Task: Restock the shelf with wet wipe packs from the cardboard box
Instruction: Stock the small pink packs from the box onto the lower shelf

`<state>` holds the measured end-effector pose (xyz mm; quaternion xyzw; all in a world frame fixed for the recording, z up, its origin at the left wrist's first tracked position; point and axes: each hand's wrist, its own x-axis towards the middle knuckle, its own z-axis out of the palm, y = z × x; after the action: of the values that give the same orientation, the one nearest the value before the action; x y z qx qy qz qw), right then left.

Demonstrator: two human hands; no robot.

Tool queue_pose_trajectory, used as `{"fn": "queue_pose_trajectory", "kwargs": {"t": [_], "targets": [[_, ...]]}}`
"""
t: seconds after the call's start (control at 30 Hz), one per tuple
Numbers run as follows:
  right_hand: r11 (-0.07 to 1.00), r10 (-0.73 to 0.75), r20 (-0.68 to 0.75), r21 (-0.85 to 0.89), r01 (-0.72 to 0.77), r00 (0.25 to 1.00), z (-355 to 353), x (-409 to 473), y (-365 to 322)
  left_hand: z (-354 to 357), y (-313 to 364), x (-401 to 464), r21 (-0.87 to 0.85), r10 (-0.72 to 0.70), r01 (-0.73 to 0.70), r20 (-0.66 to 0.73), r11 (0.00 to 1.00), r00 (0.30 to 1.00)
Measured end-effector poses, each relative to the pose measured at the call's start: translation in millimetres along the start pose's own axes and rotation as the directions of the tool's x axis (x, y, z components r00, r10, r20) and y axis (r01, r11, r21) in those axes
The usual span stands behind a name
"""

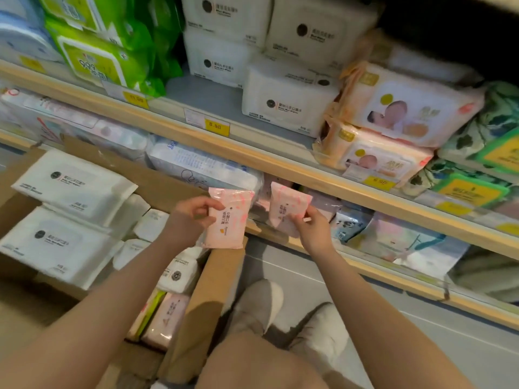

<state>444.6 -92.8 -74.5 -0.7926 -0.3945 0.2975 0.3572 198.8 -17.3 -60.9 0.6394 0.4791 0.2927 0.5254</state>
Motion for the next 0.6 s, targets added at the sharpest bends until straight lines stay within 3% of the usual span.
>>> {"fn": "queue_pose_trajectory", "kwargs": {"t": [0.2,0.43,0.6], "targets": [[0.998,-0.043,-0.118,0.043,0.049,0.992,29.8,26.8,11.3,0.4,-10.8,22.2,-0.123,-0.051,0.049,-0.016,0.991,0.999],[0.984,0.141,-0.084,0.124,-0.13,0.986,53.5,48.7,24.3,1.1,-8.0,36.7,-0.134,-0.044,0.035,-0.065,0.99,0.997],[0.999,-0.016,-0.02,0.033,0.017,1.0,56.8,31.7,33.3,-1.9,-8.2,35.4,-0.112,-0.059,0.054,-0.043,0.992,0.997]]}}
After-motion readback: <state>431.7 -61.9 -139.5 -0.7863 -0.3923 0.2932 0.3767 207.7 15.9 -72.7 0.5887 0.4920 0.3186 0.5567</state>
